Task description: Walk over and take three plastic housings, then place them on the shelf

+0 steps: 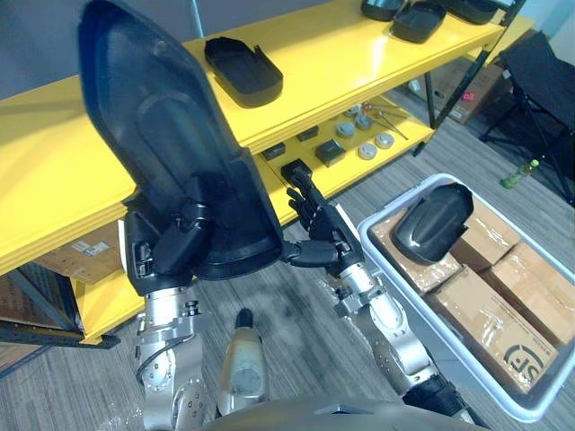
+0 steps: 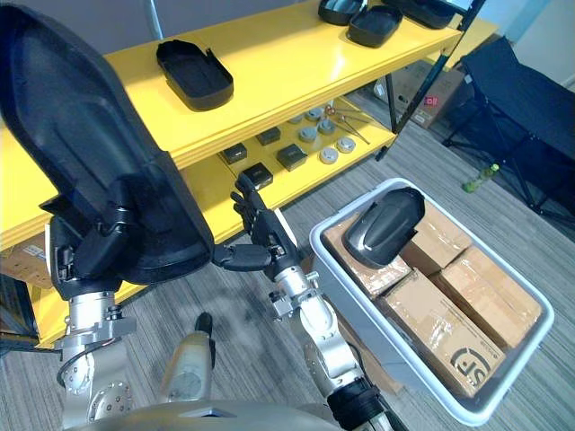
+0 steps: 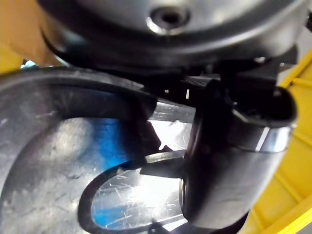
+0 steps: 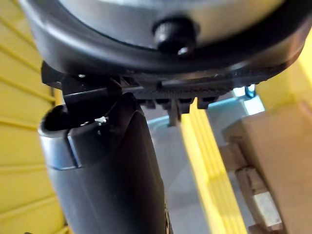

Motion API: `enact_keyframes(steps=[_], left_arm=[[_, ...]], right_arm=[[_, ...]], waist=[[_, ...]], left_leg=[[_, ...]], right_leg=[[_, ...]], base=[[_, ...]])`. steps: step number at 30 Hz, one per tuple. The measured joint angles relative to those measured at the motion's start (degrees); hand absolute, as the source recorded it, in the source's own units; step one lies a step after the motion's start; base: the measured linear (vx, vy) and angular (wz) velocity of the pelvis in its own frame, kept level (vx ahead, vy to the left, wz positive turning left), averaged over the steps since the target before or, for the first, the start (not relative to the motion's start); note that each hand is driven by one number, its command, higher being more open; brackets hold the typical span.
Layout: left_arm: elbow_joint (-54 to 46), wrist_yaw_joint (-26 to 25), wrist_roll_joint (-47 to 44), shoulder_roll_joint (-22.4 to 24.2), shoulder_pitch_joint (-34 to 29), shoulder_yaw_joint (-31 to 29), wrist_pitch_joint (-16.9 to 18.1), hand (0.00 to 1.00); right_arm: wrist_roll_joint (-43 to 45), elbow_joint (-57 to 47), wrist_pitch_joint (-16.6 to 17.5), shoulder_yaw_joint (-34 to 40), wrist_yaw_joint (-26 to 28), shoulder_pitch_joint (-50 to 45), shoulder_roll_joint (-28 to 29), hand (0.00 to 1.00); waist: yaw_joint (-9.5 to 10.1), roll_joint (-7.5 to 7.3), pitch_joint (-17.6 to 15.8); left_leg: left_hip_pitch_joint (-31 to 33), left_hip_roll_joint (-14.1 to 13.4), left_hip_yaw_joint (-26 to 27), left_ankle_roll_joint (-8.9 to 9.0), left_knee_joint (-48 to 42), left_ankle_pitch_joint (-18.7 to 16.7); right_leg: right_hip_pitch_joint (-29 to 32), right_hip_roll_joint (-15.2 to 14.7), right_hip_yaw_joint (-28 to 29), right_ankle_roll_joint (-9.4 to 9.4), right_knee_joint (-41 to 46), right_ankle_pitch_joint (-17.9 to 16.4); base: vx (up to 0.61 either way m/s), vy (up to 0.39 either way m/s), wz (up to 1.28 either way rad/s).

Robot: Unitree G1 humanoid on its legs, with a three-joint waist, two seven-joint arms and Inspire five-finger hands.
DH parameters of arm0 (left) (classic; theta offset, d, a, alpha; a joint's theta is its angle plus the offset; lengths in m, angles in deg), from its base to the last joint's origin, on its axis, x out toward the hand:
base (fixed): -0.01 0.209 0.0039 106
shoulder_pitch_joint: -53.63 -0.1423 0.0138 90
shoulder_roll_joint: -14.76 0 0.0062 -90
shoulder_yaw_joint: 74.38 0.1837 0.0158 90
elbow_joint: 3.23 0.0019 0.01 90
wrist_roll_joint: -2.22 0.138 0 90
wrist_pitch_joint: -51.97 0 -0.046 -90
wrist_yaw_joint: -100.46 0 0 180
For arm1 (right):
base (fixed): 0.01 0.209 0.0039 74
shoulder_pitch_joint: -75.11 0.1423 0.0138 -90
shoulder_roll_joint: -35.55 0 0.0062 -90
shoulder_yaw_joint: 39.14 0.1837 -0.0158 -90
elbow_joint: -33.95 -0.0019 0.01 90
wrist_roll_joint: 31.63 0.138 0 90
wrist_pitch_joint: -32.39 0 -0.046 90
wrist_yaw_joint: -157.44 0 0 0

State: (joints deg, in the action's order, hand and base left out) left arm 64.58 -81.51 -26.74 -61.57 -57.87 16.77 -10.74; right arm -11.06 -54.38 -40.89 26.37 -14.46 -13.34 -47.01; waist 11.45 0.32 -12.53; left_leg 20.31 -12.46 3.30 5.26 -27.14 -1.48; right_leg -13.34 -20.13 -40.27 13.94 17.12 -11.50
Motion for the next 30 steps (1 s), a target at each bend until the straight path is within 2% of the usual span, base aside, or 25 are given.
enact_keyframes(steps=[2, 3, 4, 5, 6, 7, 8, 9, 10, 11, 12, 14, 15, 16, 17, 18, 20, 21, 22, 24, 25, 26, 27, 28, 30], left_arm=[[-1.4, 0.4, 0.0, 0.0, 0.0, -2.4, 0.0, 0.00], [-1.8, 0.7, 0.0, -0.1, 0.0, -3.1, 0.0, 0.00], [-2.6, 1.2, 0.0, -0.8, 0.0, -4.4, 0.0, 0.00], [-2.8, 1.9, 0.1, -0.7, 0.2, -5.0, 0.0, 0.00], [-2.7, 1.9, 0.1, -0.6, 0.2, -5.0, 0.0, 0.00], [-2.8, 1.9, 0.4, -0.6, 0.3, -5.3, 0.0, 0.00], [-2.8, 1.4, 1.3, -1.1, 0.6, -6.1, 0.0, 0.00], [-2.8, -0.4, 3.5, -1.7, 1.7, -6.6, 0.0, 0.00], [-2.7, -2.6, 4.9, -2.3, 2.6, -6.9, 0.0, 0.00], [-2.7, -4.1, 5.4, -2.2, 3.3, -7.3, 0.0, 0.00], [-2.7, -4.5, 5.8, -2.1, 3.5, -7.7, 0.0, 0.00], [-2.3, -6.4, 9.0, -2.9, 5.6, -7.8, 0.0, 0.00], [-1.8, -6.4, 9.7, -3.0, 6.7, -7.5, 0.0, 0.00], [-0.1, -6.2, 10.4, -3.3, 9.4, -6.2, 0.2, 0.00], [1.1, -6.0, 10.4, -3.5, 10.7, -5.4, 0.3, 0.00], [3.7, -5.9, 10.4, -3.4, 12.2, -4.3, 0.2, 0.00], [5.3, -6.4, 11.3, -3.5, 12.1, -3.9, -0.4, 0.00], [5.9, -6.5, 11.6, -2.9, 12.0, -3.9, -0.3, 0.00], [5.9, -7.1, 11.6, -2.0, 11.9, -3.5, -1.0, 0.00], [5.9, -6.8, 11.7, -2.0, 12.3, -3.2, -1.7, 0.00], [5.9, -5.9, 11.7, -2.0, 12.7, -3.3, -2.6, 0.00], [6.0, -5.5, 11.7, -2.1, 12.8, -3.2, -2.8, 0.00], [6.2, -4.8, 11.9, -2.1, 13.0, -3.2, -3.3, 0.00], [6.2, -4.5, 13.2, -2.2, 13.3, -3.1, -4.1, 0.00], [6.1, -4.0, 14.6, -2.4, 13.4, -2.2, -4.7, 0.00]], right_arm=[[-0.8, 0.0, 1.2, -0.3, -0.1, 1.4, 0.8, 1.00], [-1.8, 0.0, 1.5, -0.2, -0.1, 1.7, 1.2, 1.00], [-2.2, 0.0, 1.7, 0.0, -0.2, 1.7, 2.4, 1.00], [-2.2, 0.0, 2.2, 0.4, -0.4, 1.2, 2.5, 1.00], [-2.2, 0.0, 2.3, 0.5, -0.5, 1.0, 2.5, 1.00], [-2.2, 0.0, 2.8, 0.7, -0.9, 0.7, 2.3, 1.00], [-2.2, 0.0, 3.1, 0.9, -0.9, 0.9, 2.5, 1.00], [-2.2, 0.0, 4.1, 1.5, -0.9, 1.2, 2.8, 1.00], [-2.2, 0.0, 5.2, 2.4, -0.9, 1.5, 3.5, 1.00], [-2.1, -0.1, 6.8, 3.3, -0.5, 1.9, 3.9, 1.00], [-2.1, -0.2, 7.6, 3.6, -0.4, 2.6, 3.9, 1.00], [-2.0, -3.2, 9.5, 6.5, -0.4, 6.6, 2.8, 1.00], [-2.0, -5.2, 10.0, 7.7, -0.7, 7.1, 2.3, 1.00], [-1.8, -9.5, 11.2, 10.3, -1.4, 7.5, 1.3, 1.00], [-1.8, -11.5, 11.8, 11.7, -1.9, 7.5, 0.9, 1.00], [-1.6, -13.7, 12.4, 14.2, -2.4, 7.9, 0.2, 1.00], [1.2, -14.0, 12.8, 16.6, -1.6, 8.4, -0.7, 1.00], [3.6, -13.9, 12.9, 18.0, -0.7, 8.3, -1.2, 1.00], [6.1, -13.8, 12.9, 19.5, 0.5, 8.2, -2.7, 1.00], [8.5, -13.8, 12.9, 21.3, 1.7, 8.3, -3.5, 1.00], [9.6, -13.8, 12.7, 23.2, 1.9, 8.2, -3.7, 1.00], [9.5, -13.7, 12.3, 23.7, 1.9, 8.2, -3.5, 1.00], [9.0, -13.7, 11.9, 24.5, 1.6, 8.1, -3.3, 1.00], [9.0, -13.7, 11.0, 25.2, 1.3, 8.1, -3.1, 1.00], [9.1, -13.7, 10.3, 26.1, 1.4, 7.1, -3.3, 1.00]], waist=[[1.19, -0.01, 0.2], [1.39, -0.30, 0.3], [1.96, -1.63, 0.9], [2.02, -1.69, 1.4], [1.94, -1.48, 1.6], [1.19, -1.58, 2.6], [0.78, -1.88, 3.0], [0.20, -1.82, 3.0], [-0.84, -1.83, 3.0], [-1.16, -1.42, 2.8], [-1.37, -1.31, 2.8], [-3.00, 0.28, 3.0], [-3.63, 0.50, 3.2], [-5.32, 0.74, 3.4], [-6.03, 0.79, 3.3], [-7.10, 0.45, 3.5], [-7.47, -1.55, 4.7], [-7.72, -1.77, 5.9], [-7.30, 0.27, 6.8], [-7.60, 1.40, 7.3], [-7.93, 1.64, 7.1], [-8.36, 1.60, 7.1], [-9.15, 1.35, 6.9], [-9.89, 1.13, 6.7], [-10.08, 2.33, 6.9]], left_leg=[[2.6, 0.1, -0.5, -0.81, -7.6, -5.5], [3.4, 0.5, -0.5, -1.08, -9.2, -6.8], [4.2, 2.3, -0.3, -1.86, -11.8, -9.3], [4.1, 4.4, -0.3, -2.69, -13.3, -12.4], [4.1, 4.8, -0.4, -2.99, -13.5, -12.8], [3.7, 7.0, -0.9, -4.19, -12.4, -13.5], [2.6, 8.2, -0.9, -5.14, -10.5, -13.6], [1.3, 9.0, -2.2, -6.19, -8.8, -13.5], [-1.6, 10.1, -3.3, -7.76, -5.7, -13.0], [-5.8, 11.2, -3.5, -7.86, -1.9, -12.0], [-8.0, 11.6, -3.5, -8.02, -0.1, -11.8], [-13.2, 12.5, -6.4, -7.87, 5.2, -11.3], [-13.7, 12.8, -8.2, -7.77, 5.7, -11.2], [-14.2, 14.0, -12.3, -7.43, 6.6, -10.9], [-14.8, 14.8, -14.2, -7.33, 6.9, -10.9], [-17.0, 16.3, -17.4, -6.73, 7.9, -11.3], [-20.0, 18.3, -18.7, -4.24, 7.7, -12.7], [-19.8, 18.5, -18.8, -1.64, 5.5, -14.7], [-18.6, 15.6, -17.3, -0.22, 3.9, -15.1], [-17.6, 13.1, -12.3, 0.16, 3.1, -15.1], [-15.5, 11.1, -6.3, 1.01, 0.8, -15.9], [-14.7, 9.7, -3.1, 0.31, 0.8, -16.6], [-13.7, 6.8, 2.7, -0.25, 2.2, -16.9], [-13.8, 4.4, 7.4, -1.03, 6.3, -15.5], [-15.2, 1.5, 10.1, -2.42, 14.9, -5.2]], right_leg=[[-1.1, -0.8, 0.3, 0.25, 0.3, -0.9], [-1.3, -1.1, 0.6, 0.06, 0.0, -1.0], [-2.2, -1.9, 0.9, -0.81, -2.0, -1.2], [-3.1, -2.3, 1.9, -9.84, -1.0, 1.3], [-2.5, -2.8, 2.8, -11.41, 0.5, 2.5], [1.4, -5.0, 7.6, -15.79, 6.9, 8.7], [4.1, -5.7, 12.7, -15.61, 11.0, 12.5], [7.5, -4.5, 17.1, -13.06, 17.8, 10.8], [11.1, -2.6, 19.6, -12.27, 25.9, 6.4], [13.6, -0.8, 19.5, -12.43, 29.6, 2.9], [14.7, 0.2, 19.2, -12.63, 29.9, 1.6], [20.7, 6.9, 20.4, -12.80, 23.2, -2.5], [22.1, 9.2, 22.6, -12.53, 19.8, -2.7], [24.6, 12.9, 29.7, -11.66, 13.7, -2.2], [25.3, 14.1, 33.2, -10.83, 11.5, -1.7], [26.4, 14.8, 37.7, -8.66, 8.4, -0.3], [25.9, 13.9, 37.9, -9.40, -0.1, 8.5], [25.3, 13.0, 34.9, -10.39, -1.3, 11.3], [23.3, 14.3, 32.4, -10.93, -3.4, 11.6], [20.9, 14.9, 29.1, -11.80, -6.3, 11.1], [19.1, 14.8, 27.4, -12.37, -7.6, 10.8], [18.7, 14.5, 26.4, -12.66, -7.6, 10.6], [17.7, 13.6, 24.6, -12.93, -7.6, 10.4], [16.6, 12.5, 22.6, -13.07, -7.6, 10.2], [15.7, 12.2, 21.2, -12.47, -7.2, 9.8]], base=[[0.09, 0.222, 0.04], [0.13, 0.267, 0.17], [0.25, 0.288, 0.34], [0.22, 0.236, 0.39], [0.30, 0.287, 0.60], [0.32, 0.334, 0.53], [0.49, 0.408, 0.65], [0.42, 0.275, 0.58], [0.51, 0.244, 0.58], [0.43, 0.211, 0.42], [0.51, 0.233, 0.30], [0.39, 0.121, 0.64], [0.37, 0.041, 1.45], [0.30, -0.010, 1.55], [0.39, -0.069, 2.02], [0.42, -0.147, 1.74], [0.50, -0.262, 1.36], [0.40, -0.240, 1.05], [0.30, -0.170, 1.04], [0.32, -0.157, 0.90], [0.32, -0.146, 0.92], [0.24, -0.089, 1.04], [0.15, -0.023, 0.96], [0.16, 0.017, 1.06], [0.10, 0.088, 0.46]])
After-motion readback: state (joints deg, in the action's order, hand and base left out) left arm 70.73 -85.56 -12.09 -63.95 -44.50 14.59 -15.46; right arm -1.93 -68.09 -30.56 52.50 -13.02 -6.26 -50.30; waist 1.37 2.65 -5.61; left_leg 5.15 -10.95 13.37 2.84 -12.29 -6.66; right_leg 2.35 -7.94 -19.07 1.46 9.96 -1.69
